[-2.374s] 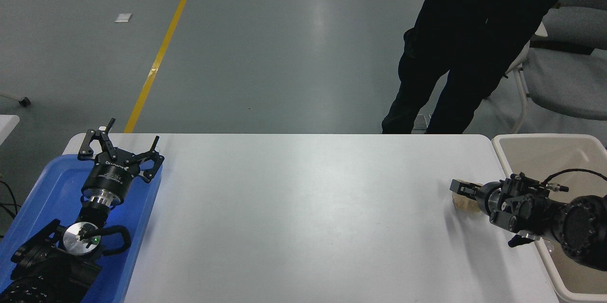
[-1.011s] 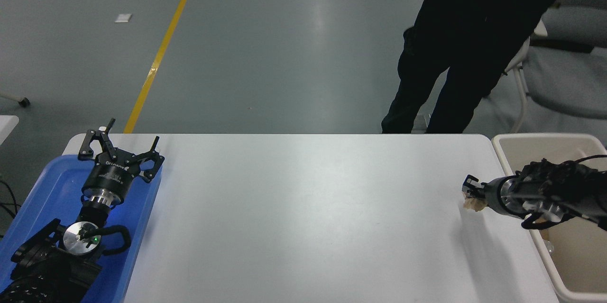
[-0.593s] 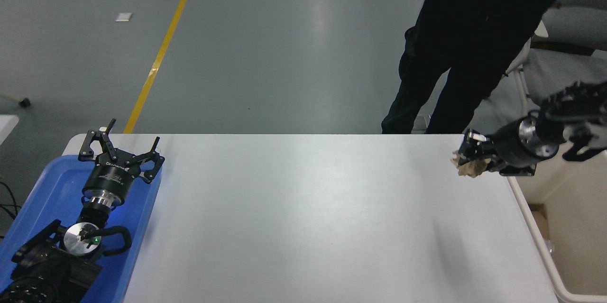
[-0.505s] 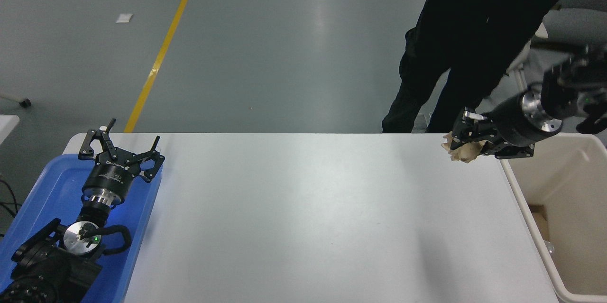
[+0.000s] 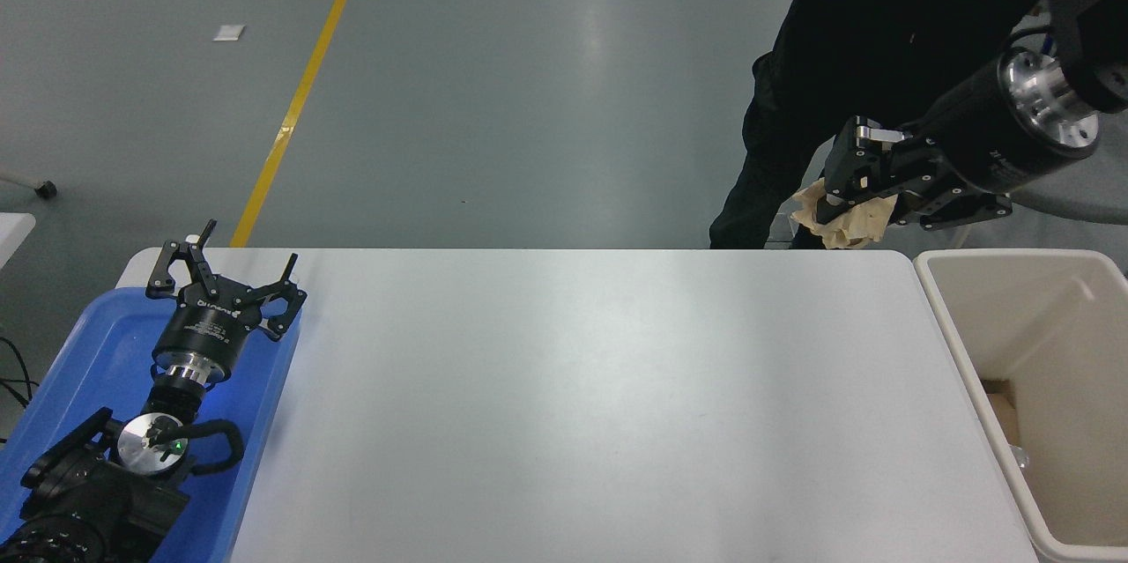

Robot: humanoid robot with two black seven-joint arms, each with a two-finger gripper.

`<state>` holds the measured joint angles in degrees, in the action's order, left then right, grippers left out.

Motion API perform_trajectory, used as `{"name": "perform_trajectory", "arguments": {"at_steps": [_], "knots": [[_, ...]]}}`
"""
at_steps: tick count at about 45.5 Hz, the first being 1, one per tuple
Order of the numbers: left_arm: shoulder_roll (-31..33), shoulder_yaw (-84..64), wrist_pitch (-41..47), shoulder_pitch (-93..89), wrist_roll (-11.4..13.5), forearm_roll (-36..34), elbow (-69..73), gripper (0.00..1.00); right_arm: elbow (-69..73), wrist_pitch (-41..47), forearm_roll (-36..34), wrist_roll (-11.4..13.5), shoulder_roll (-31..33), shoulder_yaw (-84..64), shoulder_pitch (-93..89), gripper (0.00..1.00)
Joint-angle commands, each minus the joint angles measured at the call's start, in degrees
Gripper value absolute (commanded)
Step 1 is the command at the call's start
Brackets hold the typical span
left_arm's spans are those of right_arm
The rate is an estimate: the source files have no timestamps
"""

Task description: Pick up paper ball place in dustbin

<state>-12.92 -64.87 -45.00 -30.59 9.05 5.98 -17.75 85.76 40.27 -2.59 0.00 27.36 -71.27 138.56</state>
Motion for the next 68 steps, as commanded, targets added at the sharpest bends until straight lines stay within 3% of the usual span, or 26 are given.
{"name": "perform_trajectory", "arguments": {"at_steps": [1,15,32,50,68], "knots": [[0.0,0.0,0.0,0.0,0.0,0.0,0.0,0.99,-1.2,-1.6,0.5,0.3,-0.1,-5.1,0.7,0.00],[0.0,-0.2,0.0,0.2,0.1,0.0,0.0,0.99,-8.1,-7.3,0.7,0.2,5.8,-14.7,-7.9,0.00],[0.0,-0.2,0.0,0.2,0.2,0.1,0.0,0.99,-32.7,-11.3,1.3,0.1,16.8,-5.8,-38.3,0.00],[0.0,-0.3,0.0,0.1,0.2,0.0,0.0,0.99,-61.3,-13.1,1.4,-0.2,15.0,20.7,-75.2,0.00],[0.1,-0.3,0.0,0.1,0.2,0.0,0.0,0.99,-67.7,-26.6,1.4,0.1,9.3,26.6,-86.8,0.00]]}}
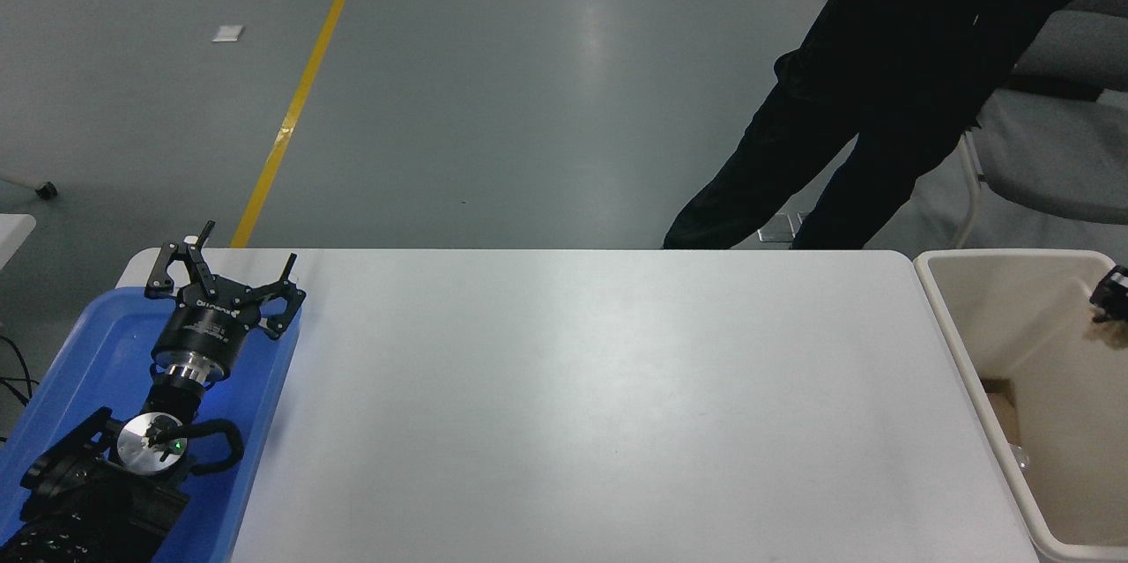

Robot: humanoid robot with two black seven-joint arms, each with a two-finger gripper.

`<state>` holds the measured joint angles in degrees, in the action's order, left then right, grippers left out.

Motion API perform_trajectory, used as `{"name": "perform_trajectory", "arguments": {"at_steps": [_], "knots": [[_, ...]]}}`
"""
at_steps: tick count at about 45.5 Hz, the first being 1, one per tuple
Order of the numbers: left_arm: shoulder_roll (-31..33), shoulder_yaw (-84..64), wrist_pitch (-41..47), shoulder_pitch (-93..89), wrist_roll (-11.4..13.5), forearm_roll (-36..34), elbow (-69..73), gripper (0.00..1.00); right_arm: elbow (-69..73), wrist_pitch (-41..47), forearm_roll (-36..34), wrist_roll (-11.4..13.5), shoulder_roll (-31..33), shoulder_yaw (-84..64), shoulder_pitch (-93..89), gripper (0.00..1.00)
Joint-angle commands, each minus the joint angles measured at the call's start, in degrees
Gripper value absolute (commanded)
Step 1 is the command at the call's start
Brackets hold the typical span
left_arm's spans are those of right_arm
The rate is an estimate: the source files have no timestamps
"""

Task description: Pick up paper ball place in dustbin

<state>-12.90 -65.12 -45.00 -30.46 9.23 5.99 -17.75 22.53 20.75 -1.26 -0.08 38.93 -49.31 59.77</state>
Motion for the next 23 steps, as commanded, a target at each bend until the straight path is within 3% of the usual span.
{"name": "perform_trajectory", "arguments": {"at_steps": [1,23], "knots": [[0.0,0.0,0.0,0.0,0.0,0.0,0.0,0.99,-5.0,-7.7,0.1,0.2,-2.5,5.0,-8.4,0.00],[0.0,0.1,0.0,0.0,0.0,0.0,0.0,0.99,-9.8,-11.0,0.1,0.3,-5.0,7.8,-13.1,0.00]]}}
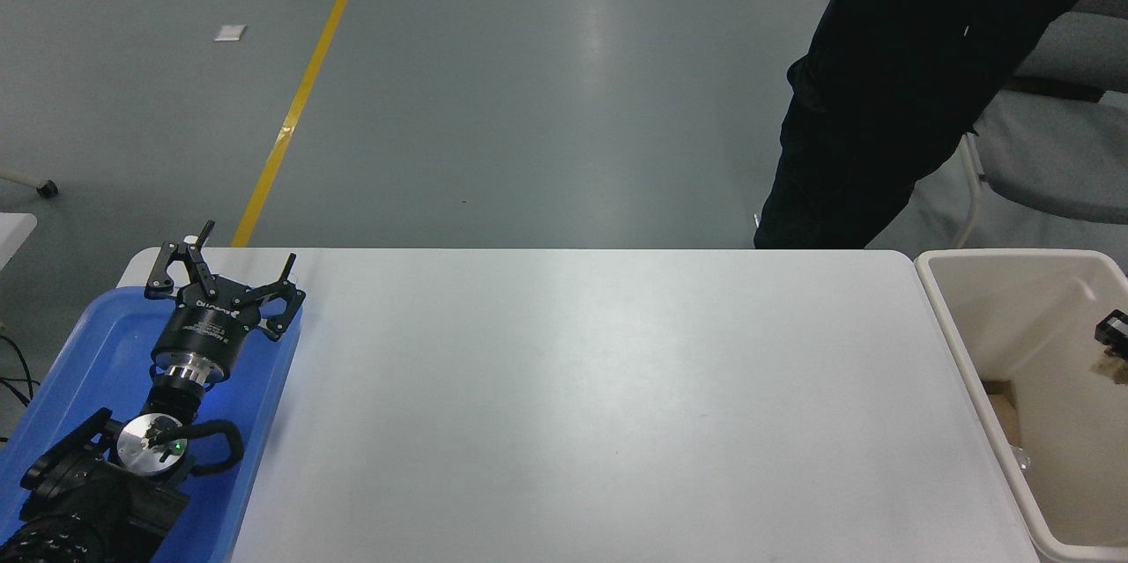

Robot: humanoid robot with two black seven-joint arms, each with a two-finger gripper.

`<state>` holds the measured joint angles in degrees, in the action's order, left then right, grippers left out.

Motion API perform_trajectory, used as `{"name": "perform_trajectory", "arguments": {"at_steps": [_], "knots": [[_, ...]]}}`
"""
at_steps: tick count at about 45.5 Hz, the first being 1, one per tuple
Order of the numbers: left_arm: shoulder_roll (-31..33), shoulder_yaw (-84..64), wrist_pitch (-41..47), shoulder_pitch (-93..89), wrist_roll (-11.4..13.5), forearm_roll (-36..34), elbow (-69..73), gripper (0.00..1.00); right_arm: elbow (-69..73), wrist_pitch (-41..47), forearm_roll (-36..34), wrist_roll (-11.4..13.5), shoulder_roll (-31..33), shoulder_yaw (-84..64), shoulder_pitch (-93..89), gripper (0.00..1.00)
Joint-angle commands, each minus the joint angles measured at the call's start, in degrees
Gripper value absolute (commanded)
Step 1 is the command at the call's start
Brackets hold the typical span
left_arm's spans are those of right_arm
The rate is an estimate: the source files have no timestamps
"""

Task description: Pick up paper ball place in dustbin

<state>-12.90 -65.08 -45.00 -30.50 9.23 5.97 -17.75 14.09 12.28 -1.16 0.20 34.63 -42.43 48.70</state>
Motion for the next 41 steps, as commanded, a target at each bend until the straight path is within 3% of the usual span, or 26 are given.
{"name": "perform_trajectory", "arguments": {"at_steps": [1,4,8,11,16,20,28,32,36,41], "knots": [[0.0,0.0,0.0,0.0,0.0,0.0,0.0,0.99,-1.3,-3.0,0.0,0.1,-0.7,0.9,-2.1,0.00],[0.0,0.0,0.0,0.0,0.0,0.0,0.0,0.99,-1.3,-4.9,-0.1,0.1,-0.7,1.0,-2.1,0.03],[0.0,0.0,0.0,0.0,0.0,0.0,0.0,0.99,-1.3,-8.0,-0.3,0.1,-0.7,1.5,-2.1,0.32],[0.0,0.0,0.0,0.0,0.0,0.0,0.0,0.99,-0.8,-9.4,-0.5,0.0,-0.7,2.2,-2.2,0.43],[0.0,0.0,0.0,0.0,0.0,0.0,0.0,0.99,0.2,-9.4,-0.6,0.0,-0.6,2.7,-2.3,0.45],[0.0,0.0,0.0,0.0,0.0,0.0,0.0,0.99,0.6,-9.5,-0.6,0.0,-0.3,3.3,-2.2,0.55],[0.0,0.0,0.0,0.0,0.0,0.0,0.0,0.99,1.2,-9.5,-0.7,0.0,-0.3,3.6,-1.9,0.65],[0.0,0.0,0.0,0.0,0.0,0.0,0.0,0.99,2.3,-9.5,-0.8,0.0,-0.3,3.6,-1.4,0.78],[0.0,0.0,0.0,0.0,0.0,0.0,0.0,0.99,3.8,-9.5,-1.0,0.0,-0.2,3.7,-1.3,0.83],[0.0,0.0,0.0,0.0,0.0,0.0,0.0,0.99,5.9,-9.4,-1.1,0.0,0.0,3.7,-0.8,1.00]]}}
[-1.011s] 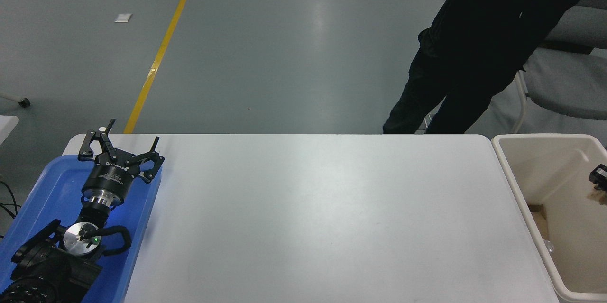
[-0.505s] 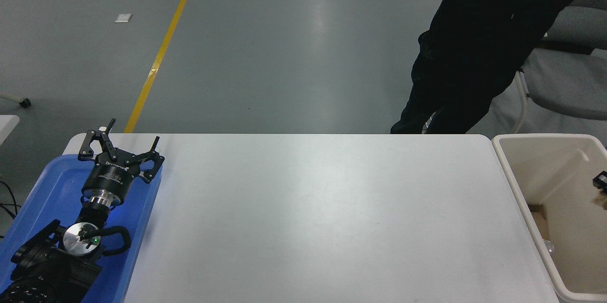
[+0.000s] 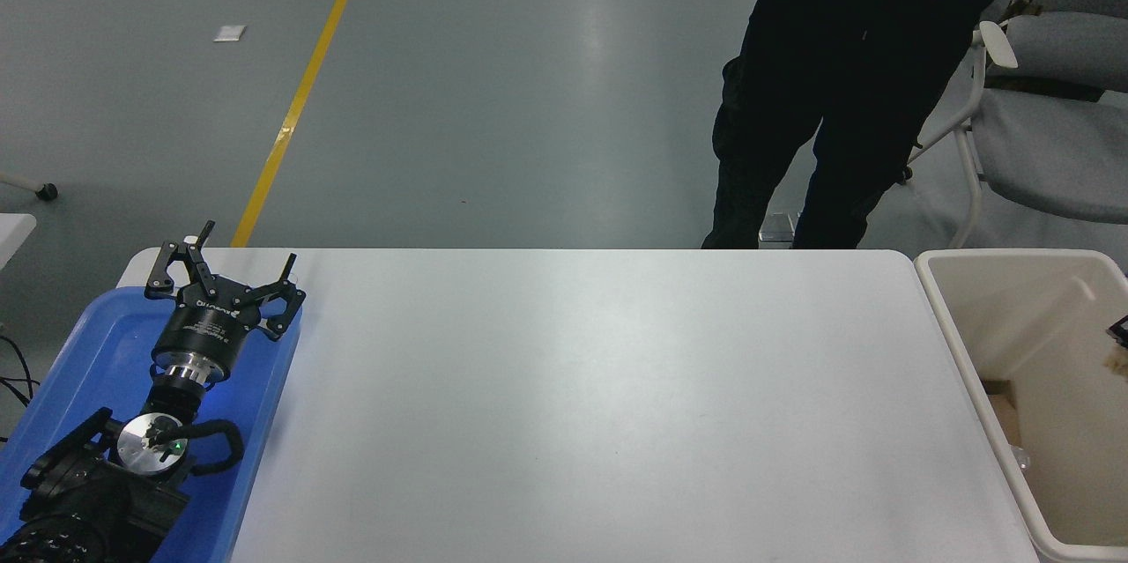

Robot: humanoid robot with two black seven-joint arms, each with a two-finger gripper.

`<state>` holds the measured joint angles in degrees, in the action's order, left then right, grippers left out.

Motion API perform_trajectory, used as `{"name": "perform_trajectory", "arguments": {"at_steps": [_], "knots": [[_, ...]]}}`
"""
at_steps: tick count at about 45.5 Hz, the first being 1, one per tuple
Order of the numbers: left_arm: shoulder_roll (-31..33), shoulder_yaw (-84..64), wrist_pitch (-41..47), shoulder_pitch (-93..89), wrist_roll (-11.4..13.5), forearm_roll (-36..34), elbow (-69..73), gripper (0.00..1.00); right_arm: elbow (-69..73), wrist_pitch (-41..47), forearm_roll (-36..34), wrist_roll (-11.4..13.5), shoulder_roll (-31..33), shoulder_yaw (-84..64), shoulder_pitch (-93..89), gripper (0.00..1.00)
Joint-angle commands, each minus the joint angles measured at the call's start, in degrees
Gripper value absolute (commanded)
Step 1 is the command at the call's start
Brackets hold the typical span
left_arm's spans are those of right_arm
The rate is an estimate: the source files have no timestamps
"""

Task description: Pick up paper ball place in dustbin

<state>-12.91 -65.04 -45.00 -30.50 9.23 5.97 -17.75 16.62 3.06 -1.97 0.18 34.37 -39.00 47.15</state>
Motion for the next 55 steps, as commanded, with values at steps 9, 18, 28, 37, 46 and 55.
{"name": "perform_trajectory", "arguments": {"at_steps": [9,18,28,37,46,55], "knots": [[0.0,0.0,0.0,0.0,0.0,0.0,0.0,0.99,9.5,-0.1,-0.4,0.0,4.3,0.2,3.3,1.00],[0.0,0.0,0.0,-0.1,-0.1,0.0,0.0,0.99,17.1,0.3,-0.5,0.0,8.4,-0.5,7.3,1.00],[0.0,0.2,0.0,-0.1,-0.2,0.0,0.0,0.99,29.1,0.8,-0.5,0.0,14.1,-2.1,14.4,1.00],[0.0,0.2,0.0,-0.2,-0.2,0.0,0.0,0.99,37.2,0.9,-0.5,0.0,14.6,-12.0,24.3,1.00],[0.0,0.2,0.0,-0.2,-0.3,0.0,0.0,0.99,45.9,1.2,-0.5,-0.1,13.7,-21.8,36.1,1.00],[0.0,0.2,0.0,-0.2,-0.3,0.0,0.0,0.99,47.4,5.5,-0.5,-0.1,9.7,-27.5,42.0,1.00]]}}
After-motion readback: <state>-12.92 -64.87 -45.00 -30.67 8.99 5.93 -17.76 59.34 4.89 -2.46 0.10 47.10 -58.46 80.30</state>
